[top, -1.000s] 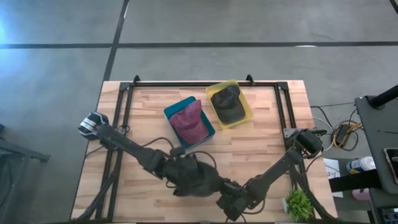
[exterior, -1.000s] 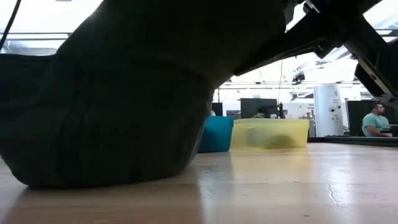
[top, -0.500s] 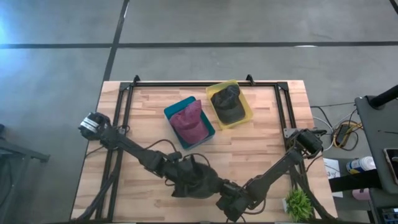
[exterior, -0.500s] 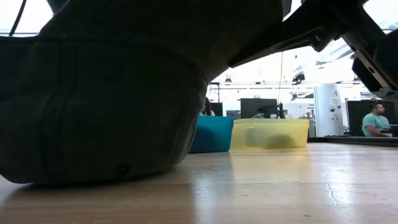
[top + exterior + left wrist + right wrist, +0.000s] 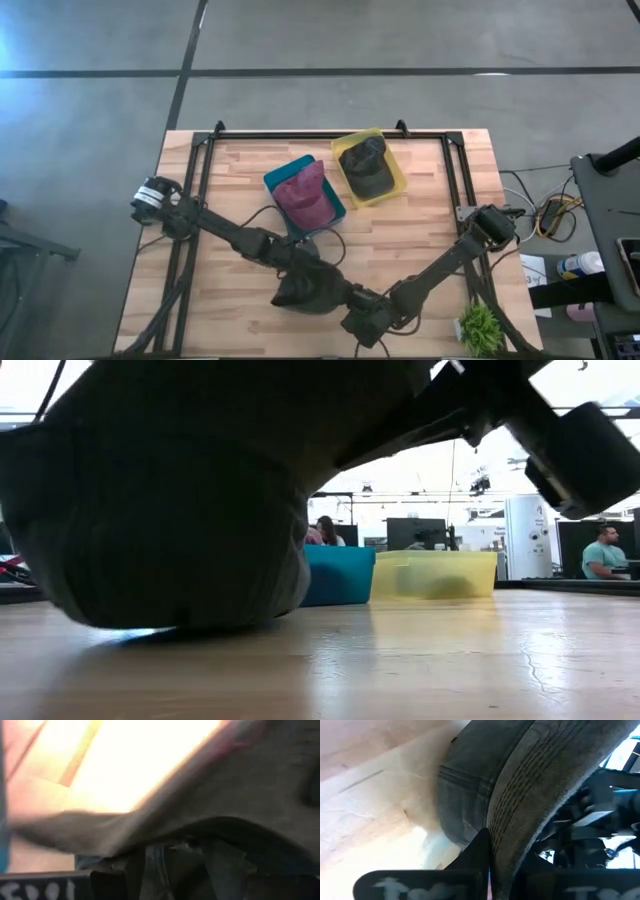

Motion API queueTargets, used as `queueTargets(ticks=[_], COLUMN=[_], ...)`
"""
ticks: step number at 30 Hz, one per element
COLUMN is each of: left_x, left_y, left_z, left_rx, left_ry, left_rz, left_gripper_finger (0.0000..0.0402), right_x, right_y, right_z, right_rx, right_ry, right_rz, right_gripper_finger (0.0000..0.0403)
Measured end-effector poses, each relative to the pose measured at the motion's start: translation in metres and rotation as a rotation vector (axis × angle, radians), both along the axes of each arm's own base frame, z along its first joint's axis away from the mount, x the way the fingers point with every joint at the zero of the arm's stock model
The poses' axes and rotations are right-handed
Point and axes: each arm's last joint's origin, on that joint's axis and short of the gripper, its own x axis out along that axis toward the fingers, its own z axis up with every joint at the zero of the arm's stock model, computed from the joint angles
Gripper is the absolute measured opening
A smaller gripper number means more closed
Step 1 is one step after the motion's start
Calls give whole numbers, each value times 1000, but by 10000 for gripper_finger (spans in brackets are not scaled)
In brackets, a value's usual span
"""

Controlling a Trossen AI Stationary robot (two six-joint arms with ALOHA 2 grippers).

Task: Pick & Place hat
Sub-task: Put the black cap into the yellow bin

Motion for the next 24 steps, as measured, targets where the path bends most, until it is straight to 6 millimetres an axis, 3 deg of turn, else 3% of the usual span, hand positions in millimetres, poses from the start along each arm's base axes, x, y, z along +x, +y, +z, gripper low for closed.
queueTargets(ticks=[9, 15, 20, 24], left_x=[-14, -43, -68, -77], left_y=[3, 9, 14, 15], left_z=[45, 81, 96, 84], left_rx=[20, 75, 107, 102], left_ry=[47, 71, 90, 119], left_rz=[-22, 2, 53, 63], left_gripper_finger=[186, 186, 186, 186], right_x=[6, 6, 6, 6], right_y=[-13, -13, -13, -14], right_z=[-3, -3, -4, -3], right_rx=[-39, -35, -29, -44], right_ry=[24, 26, 19, 12], right_rz=[-14, -15, -28, -39], right_gripper_finger=[13, 13, 13, 13])
